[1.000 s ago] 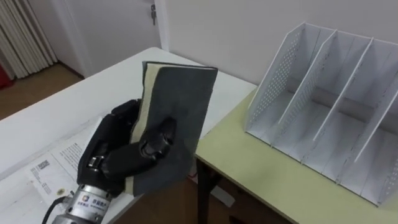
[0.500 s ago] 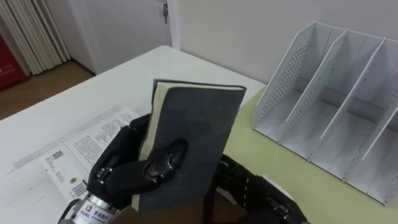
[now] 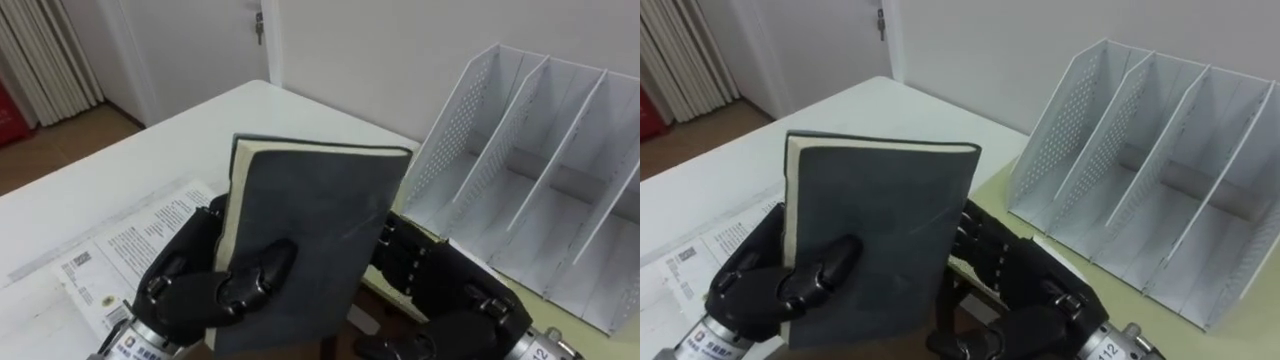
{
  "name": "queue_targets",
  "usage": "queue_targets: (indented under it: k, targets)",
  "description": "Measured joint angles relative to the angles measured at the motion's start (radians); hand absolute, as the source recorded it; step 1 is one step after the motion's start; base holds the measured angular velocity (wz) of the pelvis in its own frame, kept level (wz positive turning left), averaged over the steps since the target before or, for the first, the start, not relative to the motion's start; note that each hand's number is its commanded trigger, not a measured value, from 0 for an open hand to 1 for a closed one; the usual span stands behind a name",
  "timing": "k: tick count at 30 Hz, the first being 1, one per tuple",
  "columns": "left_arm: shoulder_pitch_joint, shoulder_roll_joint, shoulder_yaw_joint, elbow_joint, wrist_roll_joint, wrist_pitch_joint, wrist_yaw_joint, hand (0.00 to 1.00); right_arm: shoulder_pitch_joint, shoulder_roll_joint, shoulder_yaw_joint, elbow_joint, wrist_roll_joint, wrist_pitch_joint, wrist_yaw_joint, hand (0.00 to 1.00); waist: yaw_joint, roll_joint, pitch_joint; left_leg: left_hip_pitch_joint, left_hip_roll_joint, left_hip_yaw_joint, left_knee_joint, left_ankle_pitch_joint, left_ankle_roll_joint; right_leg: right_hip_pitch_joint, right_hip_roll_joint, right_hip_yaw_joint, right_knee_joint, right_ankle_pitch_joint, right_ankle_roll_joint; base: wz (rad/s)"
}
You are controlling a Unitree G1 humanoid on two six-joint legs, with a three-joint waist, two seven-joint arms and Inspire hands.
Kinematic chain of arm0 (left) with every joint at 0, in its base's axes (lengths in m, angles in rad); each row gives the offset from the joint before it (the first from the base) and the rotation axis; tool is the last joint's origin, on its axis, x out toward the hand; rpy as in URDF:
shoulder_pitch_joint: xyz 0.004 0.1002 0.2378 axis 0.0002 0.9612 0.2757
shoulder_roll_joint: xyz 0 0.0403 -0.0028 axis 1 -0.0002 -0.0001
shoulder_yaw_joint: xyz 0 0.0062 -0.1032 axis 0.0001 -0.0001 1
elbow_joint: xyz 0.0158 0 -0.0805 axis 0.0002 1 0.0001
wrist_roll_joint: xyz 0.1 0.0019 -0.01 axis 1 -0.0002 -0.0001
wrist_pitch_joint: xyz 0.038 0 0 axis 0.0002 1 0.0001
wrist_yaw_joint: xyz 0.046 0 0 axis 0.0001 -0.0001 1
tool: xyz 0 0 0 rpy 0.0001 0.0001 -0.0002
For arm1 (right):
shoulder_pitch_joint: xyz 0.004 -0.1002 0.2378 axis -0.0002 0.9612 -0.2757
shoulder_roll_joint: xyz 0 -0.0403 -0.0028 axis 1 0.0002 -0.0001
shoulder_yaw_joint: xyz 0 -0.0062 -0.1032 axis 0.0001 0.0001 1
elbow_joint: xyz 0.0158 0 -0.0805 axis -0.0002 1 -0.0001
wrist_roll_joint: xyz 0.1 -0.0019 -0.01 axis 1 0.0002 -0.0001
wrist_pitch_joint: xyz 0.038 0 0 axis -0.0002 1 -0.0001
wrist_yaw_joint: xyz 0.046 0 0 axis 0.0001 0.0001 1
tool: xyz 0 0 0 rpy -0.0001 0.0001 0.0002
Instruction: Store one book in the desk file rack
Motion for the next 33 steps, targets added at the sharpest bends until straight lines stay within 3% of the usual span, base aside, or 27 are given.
queue_targets:
  k: [8, 9, 10, 11, 12, 18, 25, 33]
  targets:
    - [0.000, 0.034, -0.008, 0.006, -0.005, 0.023, -0.070, 1.00, -0.003, 0.000, 0.000, -0.089, 0.052, 0.041, 0.129, 0.00, 0.000, -0.012, -0.0039, -0.019, -0.001, 0.005, 0.004, 0.000, 0.000, -0.025, -0.002, -0.001, 0.017, -0.003, -0.004, 0.01]
    - [0.000, 0.039, -0.013, 0.006, -0.007, 0.022, -0.076, 1.00, -0.003, 0.000, 0.001, -0.091, 0.072, 0.041, 0.140, 0.05, 0.001, -0.012, -0.0043, -0.019, -0.001, 0.005, 0.006, 0.000, 0.000, -0.024, -0.002, -0.001, 0.017, -0.003, -0.004, 0.04]
    - [-0.001, 0.041, -0.014, 0.006, -0.007, 0.022, -0.082, 1.00, -0.005, 0.000, 0.001, -0.091, 0.084, 0.041, 0.146, 0.47, 0.003, -0.012, -0.0040, -0.019, 0.000, 0.004, 0.006, 0.000, 0.000, -0.024, -0.002, -0.002, 0.018, -0.003, -0.004, 0.03]
    - [-0.001, 0.042, -0.015, 0.006, -0.007, 0.022, -0.084, 1.00, -0.005, 0.000, 0.001, -0.091, 0.089, 0.041, 0.149, 0.65, 0.004, -0.011, -0.0038, -0.019, 0.000, 0.004, 0.006, 0.000, 0.000, -0.024, -0.001, -0.002, 0.018, -0.003, -0.004, 0.00]
    - [-0.001, 0.043, -0.015, 0.007, -0.007, 0.022, -0.088, 1.00, -0.005, -0.001, 0.001, -0.091, 0.102, 0.042, 0.156, 1.00, 0.003, -0.011, -0.0037, -0.019, 0.000, 0.005, 0.006, 0.000, 0.000, -0.025, -0.001, -0.002, 0.019, -0.003, -0.004, 0.00]
    - [-0.001, 0.042, -0.018, 0.016, -0.014, 0.022, -0.103, 1.00, -0.013, -0.003, 0.002, -0.091, 0.113, 0.042, 0.174, 1.00, 0.006, 0.001, 0.0037, -0.019, -0.001, 0.014, 0.005, 0.000, 0.000, -0.025, 0.000, 0.000, 0.019, -0.004, -0.005, 0.00]
    - [-0.004, 0.055, -0.071, 0.033, -0.017, 0.023, -0.166, 1.00, -0.031, -0.003, 0.012, -0.090, 0.114, 0.054, 0.177, 1.00, 0.009, -0.002, 0.0051, -0.021, 0.000, 0.024, 0.003, 0.000, 0.000, -0.026, 0.002, 0.001, 0.013, -0.005, -0.006, -0.01]
    - [-0.006, 0.062, -0.079, 0.049, -0.027, 0.032, -0.201, 1.00, -0.034, -0.004, 0.016, -0.090, 0.119, 0.061, 0.190, 1.00, 0.015, -0.009, 0.0060, -0.020, 0.003, 0.026, 0.003, 0.000, 0.000, -0.026, 0.002, 0.004, 0.012, -0.007, -0.006, -0.01]
